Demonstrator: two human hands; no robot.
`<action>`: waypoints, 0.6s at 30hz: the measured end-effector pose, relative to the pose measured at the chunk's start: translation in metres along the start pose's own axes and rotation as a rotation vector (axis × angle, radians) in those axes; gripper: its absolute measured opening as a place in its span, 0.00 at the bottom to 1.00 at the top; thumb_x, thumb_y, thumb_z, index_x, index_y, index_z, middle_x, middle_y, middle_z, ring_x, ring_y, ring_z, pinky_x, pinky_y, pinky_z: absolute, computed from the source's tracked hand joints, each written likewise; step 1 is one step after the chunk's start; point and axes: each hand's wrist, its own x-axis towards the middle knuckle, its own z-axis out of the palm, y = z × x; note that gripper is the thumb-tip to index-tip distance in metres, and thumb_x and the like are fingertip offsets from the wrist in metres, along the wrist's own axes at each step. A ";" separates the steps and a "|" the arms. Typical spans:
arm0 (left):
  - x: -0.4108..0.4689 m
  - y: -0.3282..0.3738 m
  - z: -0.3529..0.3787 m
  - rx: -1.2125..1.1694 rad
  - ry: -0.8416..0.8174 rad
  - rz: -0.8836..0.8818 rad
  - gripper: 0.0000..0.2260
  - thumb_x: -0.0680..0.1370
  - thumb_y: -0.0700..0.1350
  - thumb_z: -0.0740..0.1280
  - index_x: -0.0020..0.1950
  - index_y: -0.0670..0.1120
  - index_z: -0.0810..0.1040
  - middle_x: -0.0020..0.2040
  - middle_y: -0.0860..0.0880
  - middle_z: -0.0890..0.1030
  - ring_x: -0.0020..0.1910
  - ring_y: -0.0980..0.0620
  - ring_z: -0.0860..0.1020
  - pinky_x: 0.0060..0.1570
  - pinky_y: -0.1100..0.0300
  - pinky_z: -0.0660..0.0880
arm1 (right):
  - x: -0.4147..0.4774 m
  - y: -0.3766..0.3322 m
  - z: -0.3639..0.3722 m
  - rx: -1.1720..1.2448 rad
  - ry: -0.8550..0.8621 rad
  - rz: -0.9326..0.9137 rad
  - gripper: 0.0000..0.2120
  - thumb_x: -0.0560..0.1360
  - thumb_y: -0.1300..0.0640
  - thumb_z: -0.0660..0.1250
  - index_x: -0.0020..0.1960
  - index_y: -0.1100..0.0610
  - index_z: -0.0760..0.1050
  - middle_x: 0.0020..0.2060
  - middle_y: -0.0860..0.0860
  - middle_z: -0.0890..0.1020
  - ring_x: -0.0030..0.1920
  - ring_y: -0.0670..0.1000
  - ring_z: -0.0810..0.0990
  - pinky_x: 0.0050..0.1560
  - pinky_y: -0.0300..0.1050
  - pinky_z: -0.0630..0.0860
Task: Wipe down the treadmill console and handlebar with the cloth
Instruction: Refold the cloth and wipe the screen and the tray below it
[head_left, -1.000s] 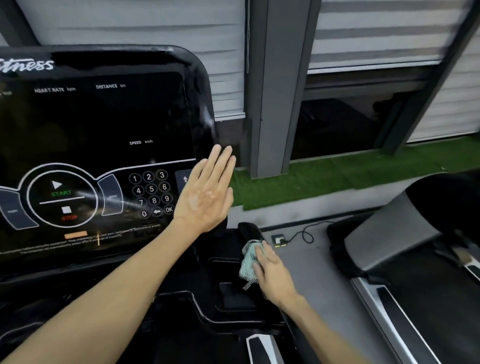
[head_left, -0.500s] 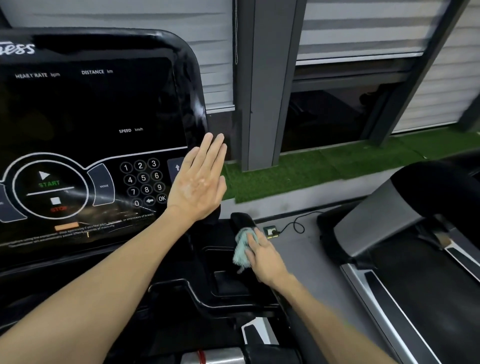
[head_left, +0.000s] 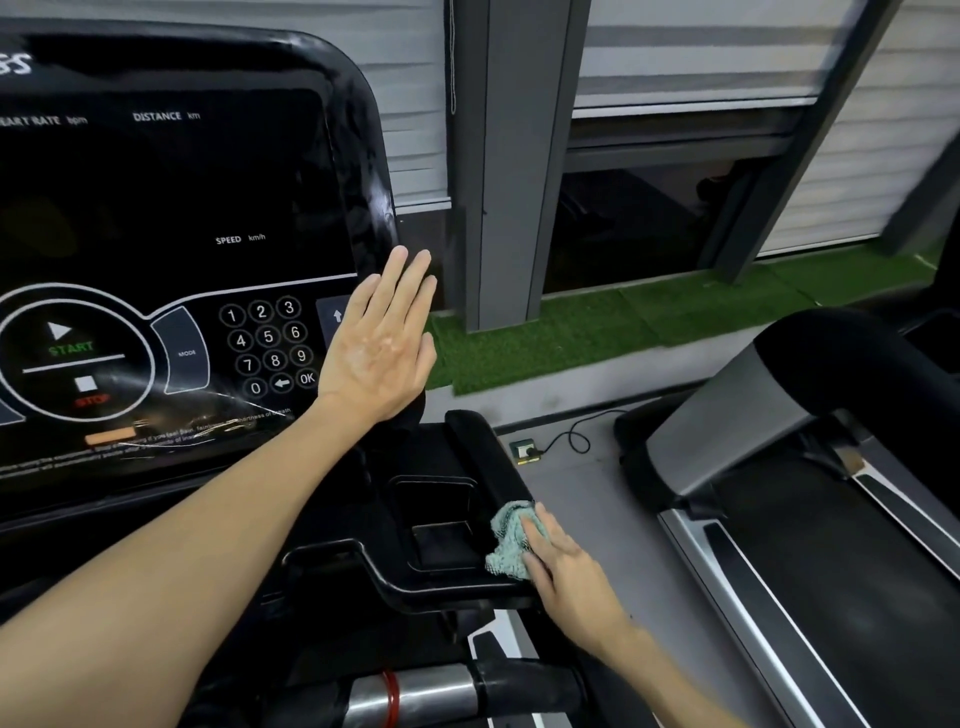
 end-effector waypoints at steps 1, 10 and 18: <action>0.000 0.000 0.000 0.002 -0.002 -0.001 0.25 0.81 0.47 0.57 0.76 0.37 0.62 0.80 0.40 0.55 0.79 0.41 0.51 0.74 0.47 0.54 | 0.002 -0.001 -0.002 -0.012 -0.016 0.013 0.45 0.70 0.28 0.27 0.77 0.48 0.57 0.78 0.46 0.50 0.77 0.49 0.54 0.73 0.48 0.63; 0.001 0.000 -0.002 -0.011 -0.013 0.000 0.26 0.81 0.47 0.58 0.76 0.37 0.62 0.79 0.40 0.56 0.79 0.41 0.51 0.74 0.46 0.54 | 0.074 -0.041 -0.015 -0.120 -0.068 0.021 0.24 0.84 0.53 0.50 0.78 0.56 0.52 0.78 0.57 0.50 0.76 0.57 0.57 0.72 0.47 0.57; 0.000 0.000 -0.003 0.009 -0.027 -0.001 0.27 0.82 0.48 0.56 0.78 0.37 0.58 0.80 0.40 0.54 0.79 0.41 0.50 0.75 0.47 0.52 | -0.006 -0.015 -0.008 0.004 -0.007 0.038 0.22 0.83 0.53 0.51 0.76 0.52 0.59 0.78 0.50 0.53 0.77 0.52 0.56 0.71 0.48 0.65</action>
